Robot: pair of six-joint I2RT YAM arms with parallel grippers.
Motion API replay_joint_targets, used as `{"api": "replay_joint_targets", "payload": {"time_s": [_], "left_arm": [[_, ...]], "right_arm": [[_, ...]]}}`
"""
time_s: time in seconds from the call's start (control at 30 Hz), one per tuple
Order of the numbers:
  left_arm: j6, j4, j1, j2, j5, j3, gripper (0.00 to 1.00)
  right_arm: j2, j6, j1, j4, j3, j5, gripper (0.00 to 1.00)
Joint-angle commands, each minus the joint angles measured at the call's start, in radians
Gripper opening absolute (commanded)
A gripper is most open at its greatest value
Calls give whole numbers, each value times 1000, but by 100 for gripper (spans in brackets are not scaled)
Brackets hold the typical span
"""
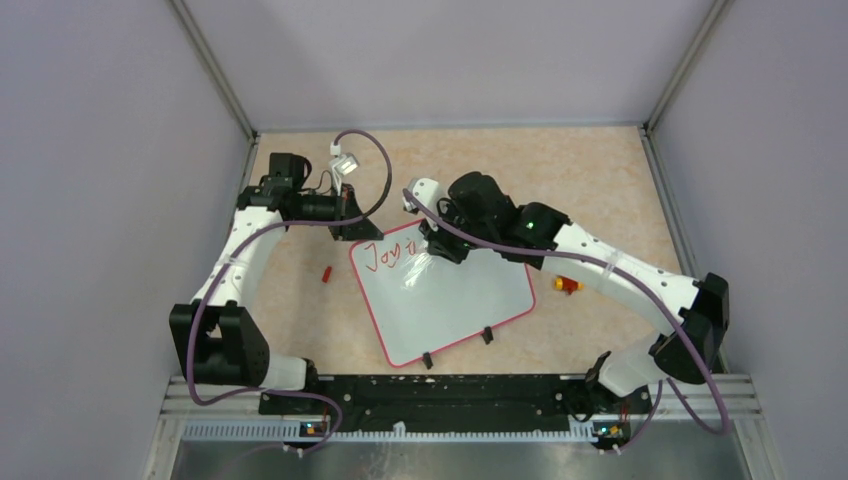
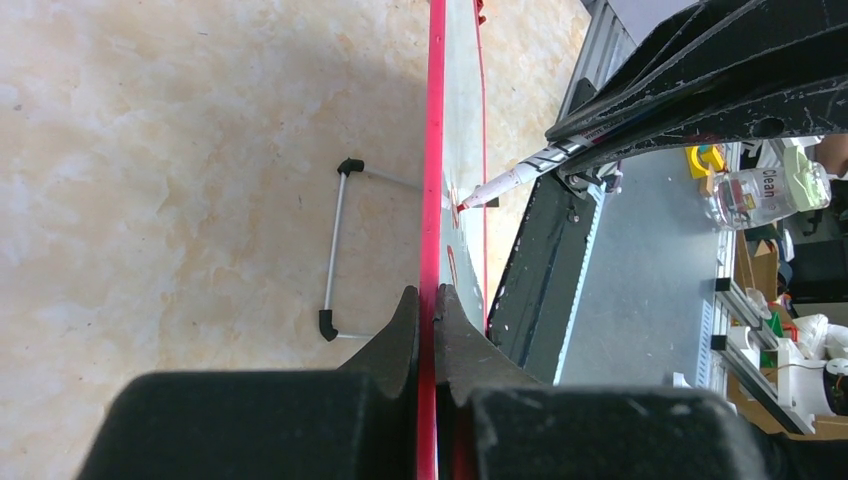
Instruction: Write a sentence on the whiteboard
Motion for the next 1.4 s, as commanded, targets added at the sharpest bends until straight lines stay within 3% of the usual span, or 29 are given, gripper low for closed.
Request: {"api": "replay_joint_targets", "payload": {"time_s": [0.0,0.6,0.97,1.37], "left_arm": [[3,-19,-14,-13,-11,-17,0],[3,-21,-15,-15,-16,-14,0],[2,-20,-14,-14,-20,-17,0],[8,-18,-14,-5,-21,-17,0]], "right_arm": [[-22,9,2,20,-8,20,0],[-4,0,-48,54,64,45,0],[-38,-10,-78,33,34,58,0],[-57,-6,-61,12,-41,-26,0]]}}
